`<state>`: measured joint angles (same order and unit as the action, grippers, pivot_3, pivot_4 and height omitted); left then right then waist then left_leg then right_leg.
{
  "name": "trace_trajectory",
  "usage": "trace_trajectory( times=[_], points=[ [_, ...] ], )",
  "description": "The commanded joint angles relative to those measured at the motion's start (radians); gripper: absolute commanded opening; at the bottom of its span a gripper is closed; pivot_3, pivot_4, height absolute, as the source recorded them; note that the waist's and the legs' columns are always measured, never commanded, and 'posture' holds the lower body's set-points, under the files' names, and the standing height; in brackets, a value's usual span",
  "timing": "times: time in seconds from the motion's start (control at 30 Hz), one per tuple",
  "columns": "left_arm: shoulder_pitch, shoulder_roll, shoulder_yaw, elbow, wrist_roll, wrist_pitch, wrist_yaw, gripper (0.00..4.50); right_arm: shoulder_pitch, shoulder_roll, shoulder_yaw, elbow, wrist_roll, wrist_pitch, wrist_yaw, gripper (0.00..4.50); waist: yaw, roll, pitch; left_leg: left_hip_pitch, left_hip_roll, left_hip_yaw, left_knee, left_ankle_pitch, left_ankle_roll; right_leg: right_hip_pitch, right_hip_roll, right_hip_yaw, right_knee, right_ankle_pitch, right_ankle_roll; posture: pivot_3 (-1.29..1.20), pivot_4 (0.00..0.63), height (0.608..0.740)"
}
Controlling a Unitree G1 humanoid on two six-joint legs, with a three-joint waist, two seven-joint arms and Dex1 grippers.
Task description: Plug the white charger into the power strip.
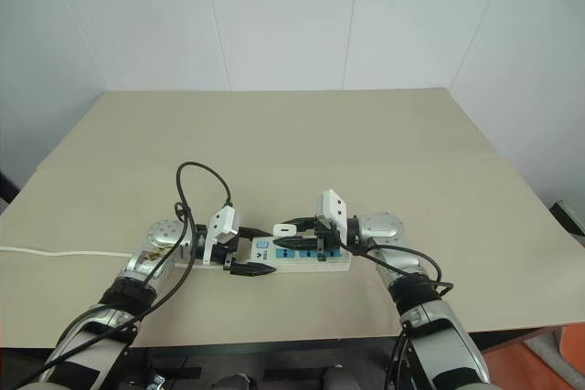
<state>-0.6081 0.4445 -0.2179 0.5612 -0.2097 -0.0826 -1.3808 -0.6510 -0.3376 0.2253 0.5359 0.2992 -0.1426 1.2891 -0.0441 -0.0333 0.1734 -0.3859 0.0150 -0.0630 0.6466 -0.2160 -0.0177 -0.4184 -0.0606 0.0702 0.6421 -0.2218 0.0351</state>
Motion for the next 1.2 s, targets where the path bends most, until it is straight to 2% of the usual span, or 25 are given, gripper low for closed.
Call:
trace_trajectory(
  times=[0.03, 0.33, 0.43, 0.63, 0.83, 1.0, 1.2],
  points=[
    [0.023, 0.072, 0.027, 0.009, 0.011, 0.011, -0.029, 3.31, 0.043, -0.082, 0.003, 0.070, -0.086, 0.069, -0.022, 1.10, 0.000, 0.000, 0.000, 0.000, 0.000, 0.000, 0.000, 0.000, 0.000, 0.000, 0.000, 0.000, 0.000, 0.000, 0.000, 0.00, 0.150, 0.740],
    [0.021, 0.066, 0.022, 0.008, 0.009, 0.010, -0.022, 3.31, 0.010, 0.033, 0.119, 0.058, -0.144, 0.108, -0.066, 1.10, -0.023, -0.001, -0.004, 0.005, 0.001, 0.000, -0.001, 0.000, 0.000, 0.003, 0.001, 0.000, 0.001, -0.002, 0.003, 0.00, 0.150, 0.740],
    [0.024, 0.065, 0.022, 0.003, 0.007, 0.013, -0.018, 3.31, 0.017, 0.025, 0.118, 0.079, -0.149, 0.118, -0.061, 1.10, -0.029, -0.001, -0.004, 0.017, 0.002, 0.001, -0.004, 0.000, 0.000, 0.015, 0.001, 0.000, -0.001, -0.006, 0.006, 0.00, 0.150, 0.740],
    [0.027, 0.065, 0.025, 0.001, 0.006, 0.014, -0.011, 3.31, 0.032, -0.040, 0.084, 0.132, -0.154, 0.095, -0.048, 1.10, -0.025, -0.001, -0.004, 0.018, 0.002, 0.001, -0.004, -0.001, 0.000, 0.016, 0.001, 0.000, -0.001, -0.007, 0.005, 0.00, 0.150, 0.740],
    [0.015, 0.050, 0.023, 0.012, 0.009, 0.012, -0.002, 3.31, 0.027, -0.032, 0.083, 0.088, -0.137, 0.080, -0.021, 1.10, -0.024, -0.001, -0.005, 0.018, 0.001, 0.001, -0.004, -0.001, 0.000, 0.016, 0.001, 0.000, -0.001, -0.007, 0.005, 0.00, 0.150, 0.740],
    [0.021, 0.030, 0.024, -0.004, 0.007, 0.021, 0.017, 3.31, 0.012, -0.006, 0.073, 0.066, -0.116, 0.083, -0.002, 2.71, -0.020, -0.001, -0.005, 0.017, 0.001, 0.000, -0.004, -0.001, 0.000, 0.016, 0.001, 0.000, -0.002, -0.007, 0.005, 0.00, 0.150, 0.740],
    [0.052, 0.035, 0.037, -0.040, 0.003, 0.039, 0.032, 3.31, 0.037, 0.009, 0.061, 0.070, -0.123, 0.072, -0.005, 2.71, -0.021, -0.002, -0.006, 0.018, 0.001, 0.000, -0.004, -0.001, 0.000, 0.016, 0.001, 0.000, -0.001, -0.007, 0.005, 0.00, 0.150, 0.740]
  ],
)
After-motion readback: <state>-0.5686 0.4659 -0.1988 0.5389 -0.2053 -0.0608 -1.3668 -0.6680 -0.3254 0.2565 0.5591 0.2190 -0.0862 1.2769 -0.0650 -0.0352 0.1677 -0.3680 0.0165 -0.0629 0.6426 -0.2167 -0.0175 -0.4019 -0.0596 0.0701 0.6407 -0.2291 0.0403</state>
